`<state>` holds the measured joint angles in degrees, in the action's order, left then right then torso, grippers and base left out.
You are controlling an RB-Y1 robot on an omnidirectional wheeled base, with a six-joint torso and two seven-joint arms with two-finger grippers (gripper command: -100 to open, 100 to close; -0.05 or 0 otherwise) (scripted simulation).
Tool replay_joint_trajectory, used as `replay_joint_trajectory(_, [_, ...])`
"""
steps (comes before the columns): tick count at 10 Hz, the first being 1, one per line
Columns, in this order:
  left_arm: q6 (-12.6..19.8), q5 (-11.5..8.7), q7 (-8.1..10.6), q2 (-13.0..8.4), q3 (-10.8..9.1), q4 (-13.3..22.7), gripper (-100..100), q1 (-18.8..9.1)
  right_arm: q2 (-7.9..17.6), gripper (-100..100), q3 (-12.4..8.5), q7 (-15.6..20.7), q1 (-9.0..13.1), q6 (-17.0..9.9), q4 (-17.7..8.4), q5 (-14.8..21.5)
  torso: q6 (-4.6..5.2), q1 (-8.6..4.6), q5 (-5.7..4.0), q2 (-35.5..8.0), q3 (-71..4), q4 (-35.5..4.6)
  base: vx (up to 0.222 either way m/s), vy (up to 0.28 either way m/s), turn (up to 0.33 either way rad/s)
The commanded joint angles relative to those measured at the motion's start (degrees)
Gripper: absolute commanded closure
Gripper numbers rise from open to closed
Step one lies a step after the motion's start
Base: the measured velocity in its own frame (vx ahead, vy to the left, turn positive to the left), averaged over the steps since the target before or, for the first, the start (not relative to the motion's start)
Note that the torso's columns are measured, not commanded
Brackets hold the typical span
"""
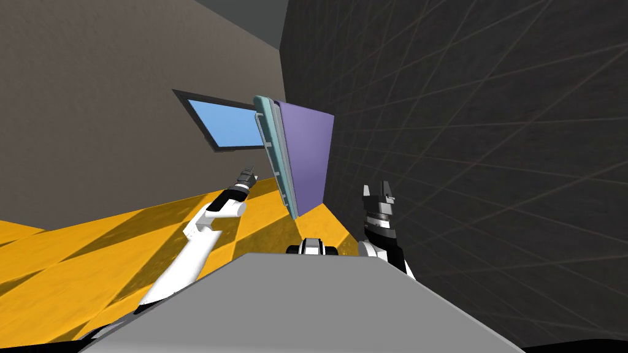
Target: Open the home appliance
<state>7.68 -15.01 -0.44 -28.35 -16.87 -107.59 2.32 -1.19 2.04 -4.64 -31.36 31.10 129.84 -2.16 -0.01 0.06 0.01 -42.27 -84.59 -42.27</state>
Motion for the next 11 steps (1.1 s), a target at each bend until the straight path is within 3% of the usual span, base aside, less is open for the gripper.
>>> replay_joint_trajectory(1, [3.88, -1.64, 1.06, -3.92, -2.50, 4.40, -100, -4.06, 0.00, 0, 0.00, 0.00, 0.00, 0.00, 0.00, 0.00, 0.01, -0.06, -0.01, -0.05, 0.04, -0.02, 0.127, -0.184, -0.012])
replay_joint_trajectory(2, [5.79, -2.28, 1.44, -5.57, -3.58, 6.06, -100, -5.88, -0.01, 0, 0.01, 0.00, 0.00, 0.00, 0.00, 0.00, 0.01, -0.26, -0.07, 0.04, -0.01, 0.00, 0.126, -0.209, -0.004])
replay_joint_trajectory(3, [6.53, -2.28, 1.44, -5.57, -3.58, 6.37, -100, -5.88, -0.01, 0, 0.01, 0.00, 0.00, 0.00, 0.00, 0.00, 0.02, -0.28, -0.08, 0.04, -0.01, 0.01, 0.084, -0.135, 0.000])
replay_joint_trajectory(5, [10.07, -3.54, 2.18, -8.92, -5.71, 10.45, -100, -9.48, 0.00, 0, 0.00, 0.00, 0.00, 0.00, 0.00, 0.00, 0.00, 0.18, 0.06, -0.07, 0.06, -0.03, 0.099, -0.124, -0.010])
replay_joint_trajectory(6, [10.58, -3.54, 2.18, -8.92, -5.71, 10.46, -100, -9.48, 0.00, 0, 0.00, 0.00, 0.00, 0.00, 0.00, 0.00, 0.01, -0.04, 0.01, -0.01, 0.02, -0.01, 0.083, -0.131, 0.001])
replay_joint_trajectory(8, [14.45, -4.74, 2.91, -12.11, -7.76, 14.07, -100, -13.00, 0.00, 0, 0.00, 0.00, 0.00, 0.00, 0.00, 0.00, 0.00, -0.06, -0.02, -0.03, 0.03, -0.02, 0.107, -0.148, -0.008])
replay_joint_trajectory(11, [16.43, -5.32, 3.26, -14.03, -8.75, 16.62, -100, -14.71, 0.00, 0, 0.00, 0.00, 0.01, 0.00, 0.00, 0.00, 0.00, 0.07, 0.03, -0.12, 0.08, -0.04, 0.069, -0.097, -0.002])
